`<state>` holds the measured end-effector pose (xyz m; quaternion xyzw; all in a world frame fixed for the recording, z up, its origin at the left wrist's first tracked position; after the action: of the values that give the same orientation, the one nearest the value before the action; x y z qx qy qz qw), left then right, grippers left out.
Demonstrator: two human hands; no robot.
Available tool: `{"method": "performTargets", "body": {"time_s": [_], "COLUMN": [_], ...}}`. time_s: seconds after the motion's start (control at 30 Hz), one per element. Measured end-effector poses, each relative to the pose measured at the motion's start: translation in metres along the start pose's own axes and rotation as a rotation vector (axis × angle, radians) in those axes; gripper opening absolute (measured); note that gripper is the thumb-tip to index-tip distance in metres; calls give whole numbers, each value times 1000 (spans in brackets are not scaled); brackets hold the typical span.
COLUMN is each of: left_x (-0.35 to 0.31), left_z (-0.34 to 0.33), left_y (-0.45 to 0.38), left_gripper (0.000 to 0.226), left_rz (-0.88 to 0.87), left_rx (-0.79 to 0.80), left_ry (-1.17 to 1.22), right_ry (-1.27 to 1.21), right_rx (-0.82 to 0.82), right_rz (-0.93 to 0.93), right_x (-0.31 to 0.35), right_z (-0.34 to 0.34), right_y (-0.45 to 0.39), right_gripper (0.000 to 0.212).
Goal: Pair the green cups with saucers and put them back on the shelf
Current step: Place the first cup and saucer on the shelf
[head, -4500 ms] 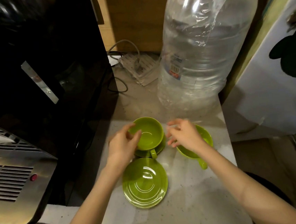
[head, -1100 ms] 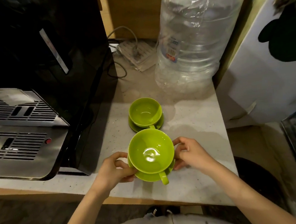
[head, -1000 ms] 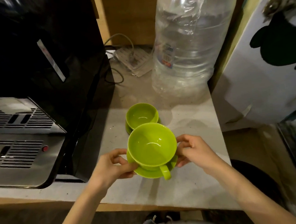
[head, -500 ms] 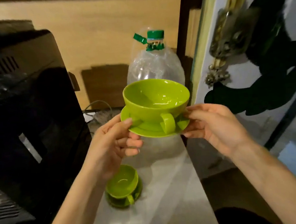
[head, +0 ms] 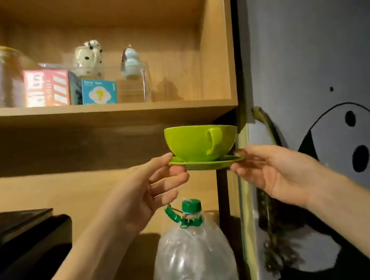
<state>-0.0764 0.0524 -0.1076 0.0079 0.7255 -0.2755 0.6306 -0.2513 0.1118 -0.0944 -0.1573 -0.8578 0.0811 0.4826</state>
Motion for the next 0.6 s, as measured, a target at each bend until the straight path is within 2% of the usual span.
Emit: {"method": "performTargets", "body": {"time_s": [0.13,0.37,0.6], "left_x": [-43,-103,-109], "left_z": [-5,-19,-28], "left_y": [-41,-109,-161], "left_gripper": [13,15,10], "left_rz": [-40,-77,-63], "left_rx": [21,33,52], "left_ry": [61,94,-6], "right_ry": [54,85,105], "right_rx": [-19,-65,-136], "right_rz": [111,209,280], "right_x": [47,102,123], "right_z": [-18,-32,-21], "right_y": [-36,-102,-161], "right_gripper": [17,13,10]}}
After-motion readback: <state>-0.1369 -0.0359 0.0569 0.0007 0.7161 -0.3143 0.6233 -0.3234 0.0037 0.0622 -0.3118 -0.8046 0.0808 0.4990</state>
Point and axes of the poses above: each hand's wrist, its own y-axis away from the middle knuckle, its own z-axis out of the back of the hand, x = y × z, the point moved 9 cm from there along -y, towards the middle knuckle, and after that the axes turned 14 degrees about -y, right-handed, at the moved point
